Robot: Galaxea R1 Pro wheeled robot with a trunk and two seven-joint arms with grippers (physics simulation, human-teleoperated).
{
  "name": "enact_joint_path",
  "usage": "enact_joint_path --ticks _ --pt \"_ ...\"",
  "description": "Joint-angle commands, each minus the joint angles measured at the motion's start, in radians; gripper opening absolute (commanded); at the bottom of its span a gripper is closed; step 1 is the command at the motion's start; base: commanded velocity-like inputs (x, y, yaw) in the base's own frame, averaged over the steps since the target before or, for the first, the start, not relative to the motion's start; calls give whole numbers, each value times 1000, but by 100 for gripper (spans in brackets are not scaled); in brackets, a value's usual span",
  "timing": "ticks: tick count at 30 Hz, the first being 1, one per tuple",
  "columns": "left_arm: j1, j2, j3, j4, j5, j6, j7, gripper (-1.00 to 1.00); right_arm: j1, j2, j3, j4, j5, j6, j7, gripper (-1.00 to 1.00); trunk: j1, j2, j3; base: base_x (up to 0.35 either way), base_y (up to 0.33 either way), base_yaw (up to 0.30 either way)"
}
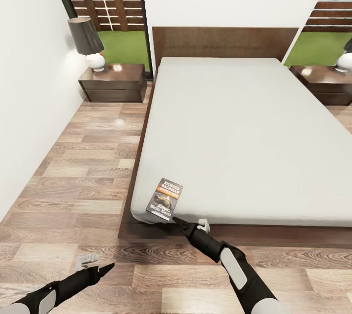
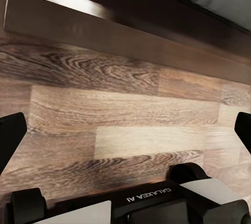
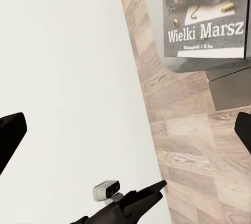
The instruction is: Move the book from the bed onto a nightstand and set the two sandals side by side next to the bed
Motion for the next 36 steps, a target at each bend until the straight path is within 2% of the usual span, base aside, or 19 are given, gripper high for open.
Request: enact_joint_path --ticks 1,9,17,21,29,36 --pt "0 0 6 1 -10 -8 -1 100 0 0 0 0 -9 5 -1 100 0 0 -1 0 0 0" --pt "0 -4 6 1 -10 -8 0 100 0 -2 -2 -1 -11 -2 -2 100 0 0 -1 0 0 0" --pt "0 -7 6 1 -10 -8 0 100 0 -2 -6 0 -106 -6 2 100 0 0 -1 0 0 0" --pt "0 -7 6 1 -10 -8 0 100 0 -2 -6 0 -111 -6 2 100 0 0 -1 0 0 32" --pt "0 -7 6 1 -10 -8 0 100 0 -2 -6 0 -112 -6 2 100 0 0 -1 0 0 223" --pt "0 -7 6 1 -10 -8 0 100 0 -2 -6 0 -113 -6 2 100 0 0 -1 0 0 40"
